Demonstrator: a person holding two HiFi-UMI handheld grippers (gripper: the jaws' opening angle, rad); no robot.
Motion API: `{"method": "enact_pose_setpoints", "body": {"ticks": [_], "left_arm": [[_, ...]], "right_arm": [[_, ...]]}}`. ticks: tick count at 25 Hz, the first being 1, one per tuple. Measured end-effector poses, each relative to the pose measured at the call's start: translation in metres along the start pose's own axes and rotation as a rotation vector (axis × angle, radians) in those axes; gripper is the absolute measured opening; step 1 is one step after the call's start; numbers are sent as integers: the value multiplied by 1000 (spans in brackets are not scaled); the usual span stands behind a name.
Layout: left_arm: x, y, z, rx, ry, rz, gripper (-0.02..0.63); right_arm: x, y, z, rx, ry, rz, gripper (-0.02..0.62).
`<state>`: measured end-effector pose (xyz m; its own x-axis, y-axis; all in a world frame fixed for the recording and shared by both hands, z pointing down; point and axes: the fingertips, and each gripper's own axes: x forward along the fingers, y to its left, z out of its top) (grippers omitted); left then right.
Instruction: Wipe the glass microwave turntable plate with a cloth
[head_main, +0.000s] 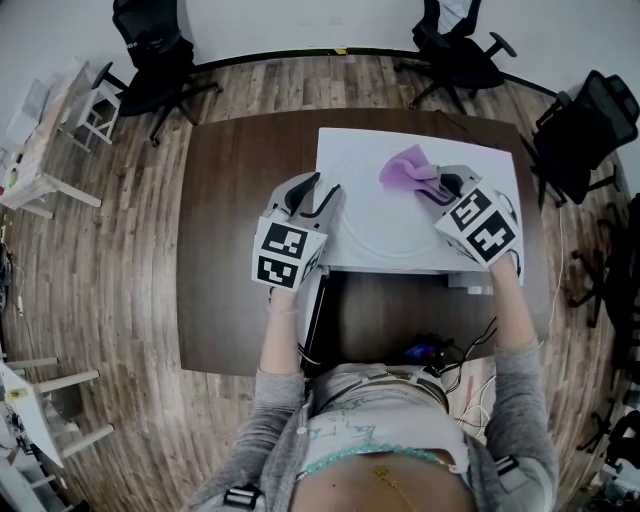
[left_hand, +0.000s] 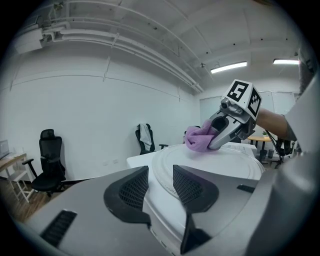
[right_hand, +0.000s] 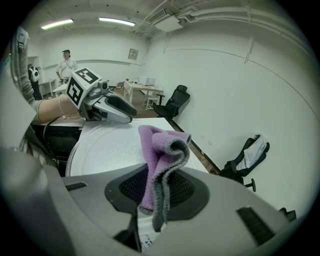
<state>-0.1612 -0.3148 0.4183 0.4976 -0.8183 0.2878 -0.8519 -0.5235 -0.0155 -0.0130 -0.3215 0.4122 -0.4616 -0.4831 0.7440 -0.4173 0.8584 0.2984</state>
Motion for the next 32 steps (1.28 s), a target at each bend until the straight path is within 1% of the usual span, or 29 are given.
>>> {"method": "enact_pose_setpoints", "body": {"ticks": [5, 15, 24, 32], "left_arm": [[0, 1, 3, -3, -2, -5, 166], [-1, 0, 2, -1, -4, -5, 166], [-2, -1, 1, -3, -5, -4, 166], [-3, 0, 2, -2, -3, 6, 166]], "right_arm": [[-9, 6, -5, -5, 18, 7, 98], [-20, 32, -12, -46, 50, 36, 98], [-20, 60, 0, -104, 51, 88, 98], [-10, 84, 24, -162, 24, 148, 98]]}}
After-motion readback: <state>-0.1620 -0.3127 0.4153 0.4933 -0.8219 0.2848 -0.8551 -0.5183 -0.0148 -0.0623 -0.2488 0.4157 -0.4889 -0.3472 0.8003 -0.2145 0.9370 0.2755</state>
